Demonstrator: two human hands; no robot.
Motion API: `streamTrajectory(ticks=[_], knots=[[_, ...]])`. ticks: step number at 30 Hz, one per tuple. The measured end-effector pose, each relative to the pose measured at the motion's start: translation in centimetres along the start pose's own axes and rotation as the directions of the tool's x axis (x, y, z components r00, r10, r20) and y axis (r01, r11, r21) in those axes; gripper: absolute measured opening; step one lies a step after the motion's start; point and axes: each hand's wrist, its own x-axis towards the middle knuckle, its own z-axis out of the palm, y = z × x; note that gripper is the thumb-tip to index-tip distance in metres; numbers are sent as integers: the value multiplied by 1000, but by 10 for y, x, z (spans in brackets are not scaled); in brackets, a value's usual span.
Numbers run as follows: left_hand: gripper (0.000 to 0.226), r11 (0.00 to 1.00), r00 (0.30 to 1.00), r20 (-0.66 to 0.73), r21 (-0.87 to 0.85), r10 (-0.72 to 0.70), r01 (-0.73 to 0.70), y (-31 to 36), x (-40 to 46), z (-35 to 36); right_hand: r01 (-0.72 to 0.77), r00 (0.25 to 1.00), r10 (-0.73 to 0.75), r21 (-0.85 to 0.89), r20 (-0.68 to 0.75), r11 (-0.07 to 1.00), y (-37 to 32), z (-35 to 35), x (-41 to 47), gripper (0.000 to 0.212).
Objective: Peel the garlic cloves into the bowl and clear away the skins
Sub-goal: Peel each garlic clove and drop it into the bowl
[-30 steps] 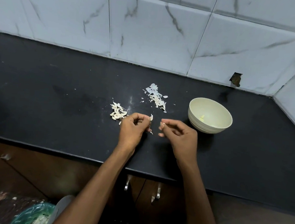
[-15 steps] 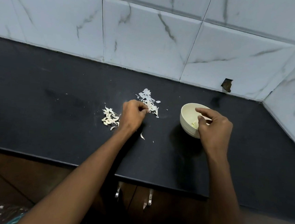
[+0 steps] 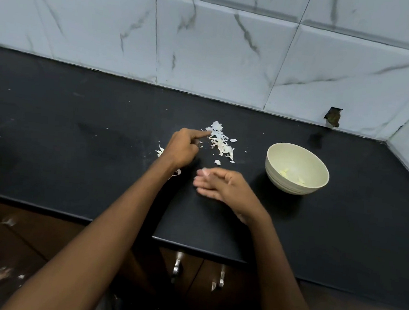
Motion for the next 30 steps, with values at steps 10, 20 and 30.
streamTrajectory(ticks=[10,20,30], knots=[[31,870,875,-402,-491,-269,41,-65,-72,-40,363,853,-437,-277,-285,890,-20,8,68,18],[14,942,881,-409,-320,-238,106,-63,-99,-41,194,883,-435,-706,-177,681,14,57,70,22],[17,949,884,-403,-292,-235,119,-59,-101,-42,-18,918,-267,-702,-294,712,4,60,69,14]])
